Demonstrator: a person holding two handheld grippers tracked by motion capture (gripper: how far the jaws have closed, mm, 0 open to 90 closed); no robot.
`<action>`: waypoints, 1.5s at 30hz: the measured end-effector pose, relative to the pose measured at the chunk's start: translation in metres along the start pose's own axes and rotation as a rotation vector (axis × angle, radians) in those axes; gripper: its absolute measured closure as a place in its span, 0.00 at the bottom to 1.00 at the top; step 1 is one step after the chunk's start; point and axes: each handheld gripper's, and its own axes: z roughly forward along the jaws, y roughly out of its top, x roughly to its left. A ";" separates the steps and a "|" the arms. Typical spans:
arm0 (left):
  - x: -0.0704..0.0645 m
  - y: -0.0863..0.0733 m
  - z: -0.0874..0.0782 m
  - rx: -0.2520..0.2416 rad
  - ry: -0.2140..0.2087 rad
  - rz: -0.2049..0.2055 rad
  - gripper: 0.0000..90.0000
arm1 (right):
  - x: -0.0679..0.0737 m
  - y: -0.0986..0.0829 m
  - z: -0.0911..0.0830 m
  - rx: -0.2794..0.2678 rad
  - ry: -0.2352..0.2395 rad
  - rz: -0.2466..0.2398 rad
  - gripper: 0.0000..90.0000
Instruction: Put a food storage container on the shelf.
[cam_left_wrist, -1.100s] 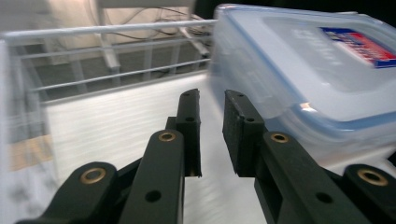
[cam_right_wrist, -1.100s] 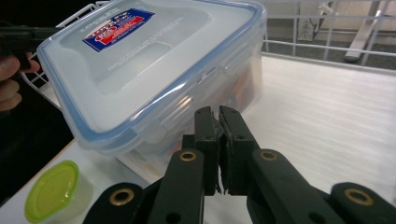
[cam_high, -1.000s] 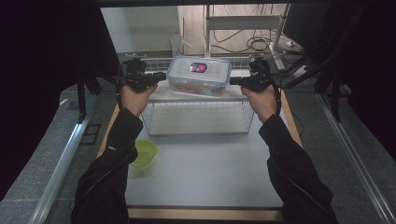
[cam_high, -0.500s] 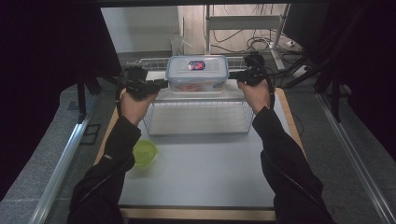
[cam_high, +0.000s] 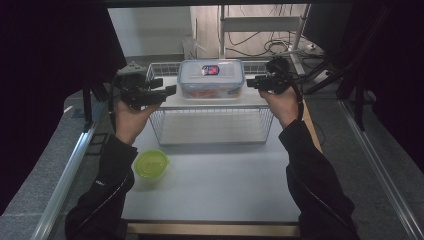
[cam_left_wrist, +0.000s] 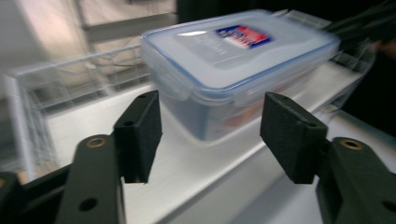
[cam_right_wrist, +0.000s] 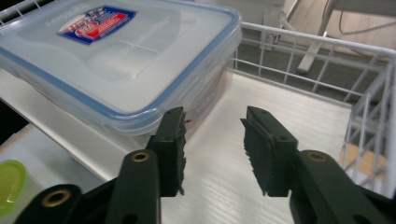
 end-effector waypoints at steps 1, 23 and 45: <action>0.000 0.000 0.000 0.000 0.000 0.000 0.40 | 0.000 0.000 0.000 0.000 0.000 0.000 0.65; 0.000 -0.076 -0.020 0.084 -0.061 0.000 0.24 | 0.022 -0.059 -0.012 -0.037 0.079 -0.110 0.37; 0.003 -0.158 -0.040 0.092 -0.015 -0.054 0.60 | 0.034 -0.126 -0.028 -0.039 0.099 -0.143 0.32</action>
